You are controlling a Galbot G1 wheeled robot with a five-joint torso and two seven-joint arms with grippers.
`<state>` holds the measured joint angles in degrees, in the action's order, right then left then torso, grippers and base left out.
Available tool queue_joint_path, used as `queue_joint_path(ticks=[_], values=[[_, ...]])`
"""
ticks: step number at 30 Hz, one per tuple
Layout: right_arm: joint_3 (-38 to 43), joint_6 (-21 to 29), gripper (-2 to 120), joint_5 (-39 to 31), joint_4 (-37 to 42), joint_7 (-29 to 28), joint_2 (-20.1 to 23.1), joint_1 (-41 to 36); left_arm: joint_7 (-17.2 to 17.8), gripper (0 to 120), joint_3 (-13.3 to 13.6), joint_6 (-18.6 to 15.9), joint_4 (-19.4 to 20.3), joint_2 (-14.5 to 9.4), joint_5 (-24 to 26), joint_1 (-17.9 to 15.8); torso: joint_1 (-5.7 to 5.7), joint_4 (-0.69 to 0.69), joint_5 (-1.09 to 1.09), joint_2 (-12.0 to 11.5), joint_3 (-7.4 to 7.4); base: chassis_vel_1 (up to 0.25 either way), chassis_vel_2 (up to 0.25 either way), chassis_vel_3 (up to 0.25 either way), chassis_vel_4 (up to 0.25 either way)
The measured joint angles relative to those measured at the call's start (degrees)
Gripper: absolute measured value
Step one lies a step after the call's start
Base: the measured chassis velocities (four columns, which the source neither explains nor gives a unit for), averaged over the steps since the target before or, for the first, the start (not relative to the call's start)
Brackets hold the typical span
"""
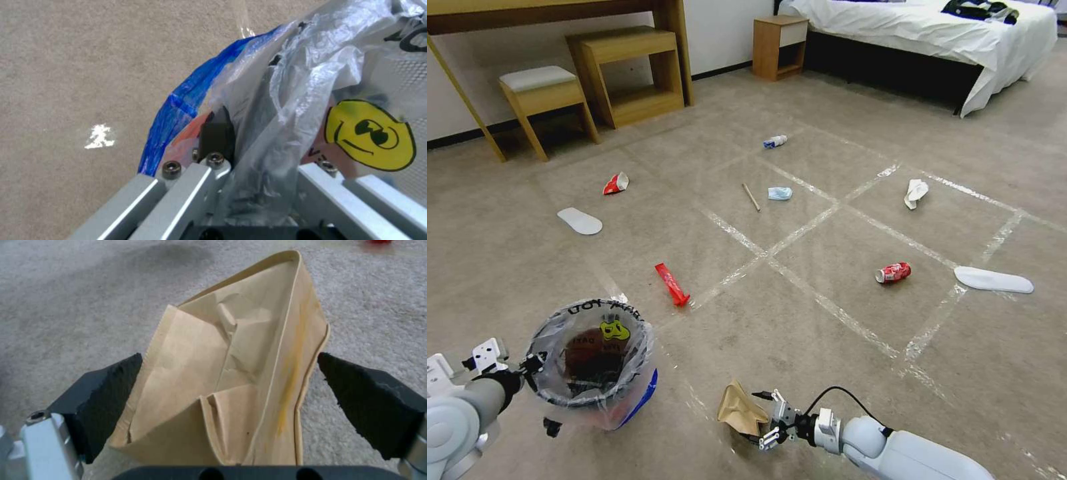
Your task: Pick up the trash bin and place the garbage on the floor into it.
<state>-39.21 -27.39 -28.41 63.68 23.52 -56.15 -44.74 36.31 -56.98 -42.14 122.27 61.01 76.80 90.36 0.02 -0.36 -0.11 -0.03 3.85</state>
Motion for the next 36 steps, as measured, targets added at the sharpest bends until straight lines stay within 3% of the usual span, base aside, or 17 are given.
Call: queue_joint_path(ticks=[8, 12, 14, 23, 25, 33, 36], values=[[0.1, 0.0, 100, -0.1, -0.4, -0.4, -0.4, -0.7, -0.2, 0, 0.3, 0.0, -0.1, 0.4, -0.5, -0.1, 0.0, 0.0, 0.0, 0.0, 0.0, 0.0, 0.0, 0.0, 0.0], [0.1, -0.1, 93, -0.2, -0.6, -0.5, -0.6, -0.8, -0.3, 0, 0.4, 0.0, -0.3, 0.3, -0.7, -0.1, 0.0, 0.0, 0.0, 0.0, 0.0, 0.0, 0.0, 0.0, 0.0], [0.2, -0.1, 81, -0.3, -0.7, -0.7, -0.7, -0.8, -0.4, 0, 0.4, 0.0, -0.3, 0.2, -0.7, -0.2, 0.0, 0.0, 0.0, 0.0, 0.0, 0.0, 0.0, 0.0, 0.0], [0.3, -0.2, 51, -0.8, -1.0, -1.3, -1.2, -0.6, -0.6, 0, 0.5, 0.0, -0.8, -0.1, -0.8, -0.5, 0.0, 0.0, -0.01, 0.0, 0.0, 0.0, 0.0, 0.0, 0.0], [0.3, -0.2, 39, -0.9, -1.2, -1.6, -1.5, -0.4, -0.7, 0, 0.5, 0.0, -1.0, -0.3, -0.8, -0.5, 0.0, 0.0, -0.01, 0.0, 0.0, 0.0, 0.0, 0.0, 0.0], [0.6, -0.2, 13, -1.7, -1.0, -3.2, -2.1, 0.4, -0.7, 0, 0.5, 0.0, -1.1, -0.7, -0.8, -0.7, 0.0, 0.0, 0.0, 0.0, 0.0, 0.0, 0.0, 0.0, 0.0], [0.6, -0.2, 9, -2.1, -0.5, -3.9, -2.1, 1.0, -0.8, 0, 0.4, 0.0, -1.1, -0.8, -0.8, -0.8, 0.0, 0.0, 0.0, 0.0, 0.0, 0.0, 0.0, 0.0, 0.0]])
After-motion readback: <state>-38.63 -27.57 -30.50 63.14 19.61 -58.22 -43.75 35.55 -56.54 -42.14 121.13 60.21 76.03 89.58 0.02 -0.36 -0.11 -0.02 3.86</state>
